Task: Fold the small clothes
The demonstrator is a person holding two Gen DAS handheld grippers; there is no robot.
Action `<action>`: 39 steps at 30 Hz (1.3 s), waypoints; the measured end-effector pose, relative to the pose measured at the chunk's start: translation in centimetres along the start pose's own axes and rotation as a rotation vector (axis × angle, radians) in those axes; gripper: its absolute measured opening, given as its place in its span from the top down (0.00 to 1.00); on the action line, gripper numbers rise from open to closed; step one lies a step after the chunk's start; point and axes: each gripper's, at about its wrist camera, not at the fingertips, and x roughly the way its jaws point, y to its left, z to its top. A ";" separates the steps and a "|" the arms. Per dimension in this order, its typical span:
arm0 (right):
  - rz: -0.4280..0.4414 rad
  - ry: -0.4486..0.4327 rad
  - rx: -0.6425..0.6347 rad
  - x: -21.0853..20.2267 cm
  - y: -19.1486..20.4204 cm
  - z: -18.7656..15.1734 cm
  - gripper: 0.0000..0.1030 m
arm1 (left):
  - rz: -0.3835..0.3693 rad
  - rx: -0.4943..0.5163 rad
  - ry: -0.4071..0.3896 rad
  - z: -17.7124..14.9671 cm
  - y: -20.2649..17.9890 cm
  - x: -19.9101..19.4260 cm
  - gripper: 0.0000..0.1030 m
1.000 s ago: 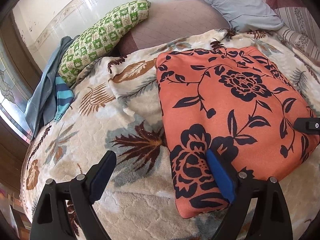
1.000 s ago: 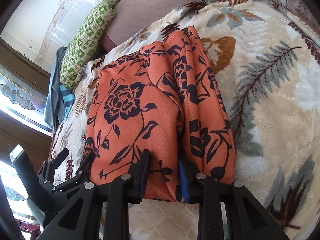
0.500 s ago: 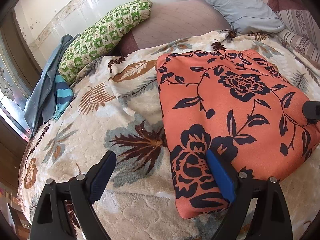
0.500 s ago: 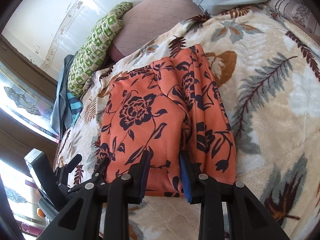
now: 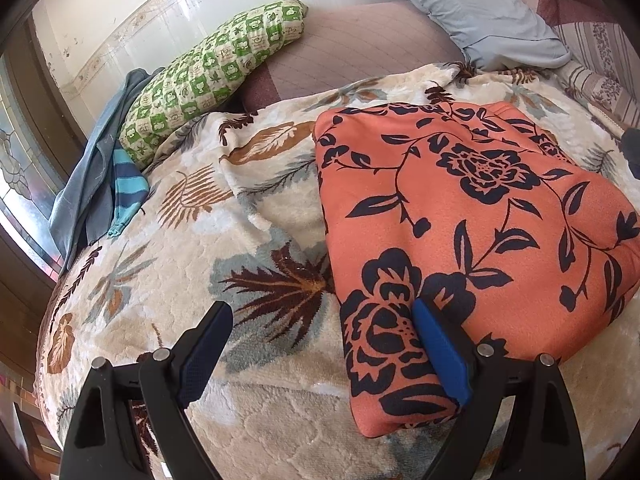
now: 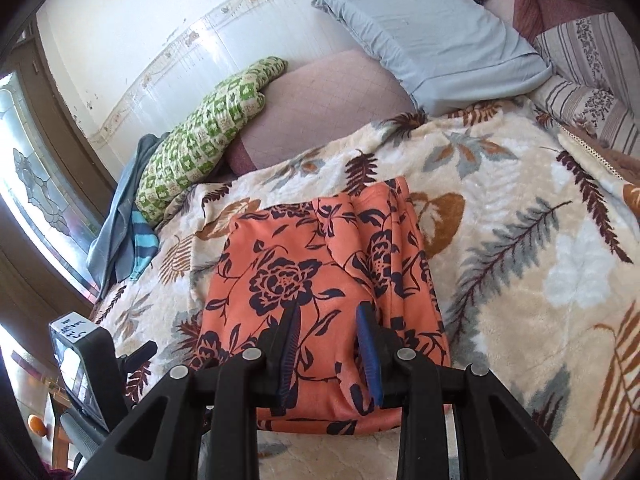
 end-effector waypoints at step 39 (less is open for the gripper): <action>-0.024 0.275 0.161 6.1 -2.7 -1.3 0.70 | -0.038 0.004 0.196 6.3 1.1 5.3 0.11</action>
